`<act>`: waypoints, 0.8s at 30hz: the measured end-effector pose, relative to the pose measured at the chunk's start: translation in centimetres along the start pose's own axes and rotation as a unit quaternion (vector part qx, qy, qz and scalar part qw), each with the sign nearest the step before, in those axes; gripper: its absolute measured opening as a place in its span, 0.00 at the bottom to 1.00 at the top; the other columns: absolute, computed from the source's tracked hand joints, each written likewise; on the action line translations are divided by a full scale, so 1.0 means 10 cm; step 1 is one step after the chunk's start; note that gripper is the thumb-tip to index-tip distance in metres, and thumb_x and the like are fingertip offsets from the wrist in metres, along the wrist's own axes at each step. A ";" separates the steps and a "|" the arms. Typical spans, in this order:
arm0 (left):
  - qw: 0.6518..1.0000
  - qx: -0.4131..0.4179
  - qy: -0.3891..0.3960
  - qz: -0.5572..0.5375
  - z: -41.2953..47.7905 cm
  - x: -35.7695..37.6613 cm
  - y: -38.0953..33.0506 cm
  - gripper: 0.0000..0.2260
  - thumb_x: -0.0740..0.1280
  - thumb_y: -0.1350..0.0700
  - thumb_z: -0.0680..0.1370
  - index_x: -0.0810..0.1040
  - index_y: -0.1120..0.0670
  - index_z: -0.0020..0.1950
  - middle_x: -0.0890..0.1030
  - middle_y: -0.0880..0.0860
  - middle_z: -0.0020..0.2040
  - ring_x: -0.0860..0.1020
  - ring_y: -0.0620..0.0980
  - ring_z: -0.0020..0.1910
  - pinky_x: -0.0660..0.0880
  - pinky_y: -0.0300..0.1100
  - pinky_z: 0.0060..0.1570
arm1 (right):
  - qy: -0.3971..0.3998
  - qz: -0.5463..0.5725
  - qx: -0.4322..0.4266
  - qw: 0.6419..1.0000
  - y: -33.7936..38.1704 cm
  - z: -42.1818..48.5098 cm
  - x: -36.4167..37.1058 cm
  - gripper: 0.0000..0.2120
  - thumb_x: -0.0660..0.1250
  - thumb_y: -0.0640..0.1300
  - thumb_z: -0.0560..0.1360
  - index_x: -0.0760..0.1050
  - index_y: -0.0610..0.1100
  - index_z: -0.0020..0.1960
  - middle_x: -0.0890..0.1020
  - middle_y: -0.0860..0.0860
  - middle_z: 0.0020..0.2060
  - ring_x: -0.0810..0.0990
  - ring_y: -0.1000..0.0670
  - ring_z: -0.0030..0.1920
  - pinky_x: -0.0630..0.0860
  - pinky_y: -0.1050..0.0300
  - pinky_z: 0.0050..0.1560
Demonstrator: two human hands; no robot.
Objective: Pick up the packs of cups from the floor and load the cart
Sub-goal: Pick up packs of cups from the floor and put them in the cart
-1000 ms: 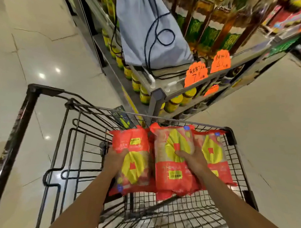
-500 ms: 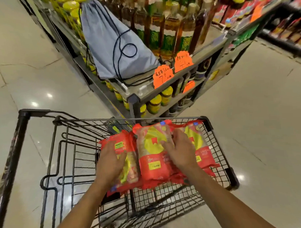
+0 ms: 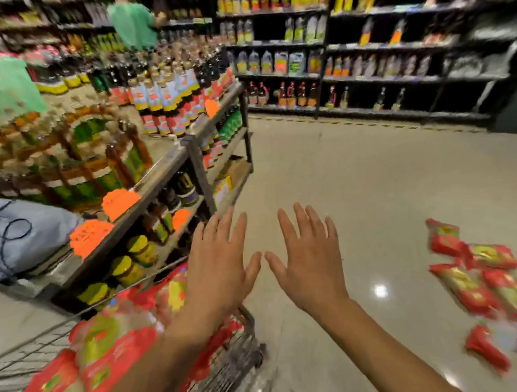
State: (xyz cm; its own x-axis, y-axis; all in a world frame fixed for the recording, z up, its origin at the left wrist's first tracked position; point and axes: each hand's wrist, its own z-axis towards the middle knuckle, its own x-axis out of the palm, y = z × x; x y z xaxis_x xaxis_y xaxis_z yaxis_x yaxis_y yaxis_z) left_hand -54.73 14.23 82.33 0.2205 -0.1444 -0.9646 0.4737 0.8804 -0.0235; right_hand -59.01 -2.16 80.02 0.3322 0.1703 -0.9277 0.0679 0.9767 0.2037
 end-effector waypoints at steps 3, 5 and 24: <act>0.996 0.086 -0.001 -0.011 0.40 0.04 -1.07 0.33 0.66 0.41 0.77 0.70 0.58 0.77 0.71 0.63 0.76 0.71 0.65 0.73 0.67 0.62 0.71 | -0.005 -0.030 0.088 0.996 -1.00 -0.23 -0.40 0.36 0.59 0.64 0.79 0.59 0.48 0.81 0.63 0.41 0.80 0.60 0.39 0.80 0.53 0.35 0.79; 0.991 0.131 0.008 -0.020 0.61 0.06 -1.76 0.34 0.65 0.40 0.78 0.67 0.56 0.79 0.67 0.61 0.79 0.68 0.64 0.76 0.64 0.62 0.74 | -0.009 -0.046 0.151 0.987 -1.59 -0.45 -0.64 0.36 0.57 0.66 0.80 0.56 0.50 0.83 0.58 0.43 0.82 0.56 0.40 0.82 0.47 0.37 0.79; 0.894 0.435 0.048 -0.097 2.46 1.48 -5.25 0.33 0.61 0.38 0.79 0.65 0.55 0.80 0.66 0.59 0.80 0.67 0.64 0.77 0.59 0.62 0.76 | -0.004 -0.112 0.458 0.882 -4.94 -0.81 -0.81 0.36 0.62 0.62 0.79 0.58 0.49 0.82 0.62 0.42 0.81 0.58 0.40 0.81 0.52 0.36 0.79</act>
State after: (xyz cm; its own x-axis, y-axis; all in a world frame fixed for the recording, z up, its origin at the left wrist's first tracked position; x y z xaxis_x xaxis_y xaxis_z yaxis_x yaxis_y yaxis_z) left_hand -55.34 -45.23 75.70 0.0072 -0.1803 -0.9836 0.9882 0.1521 -0.0207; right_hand -72.69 -50.69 74.93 0.2205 -0.0173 -0.9752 0.8623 0.4707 0.1867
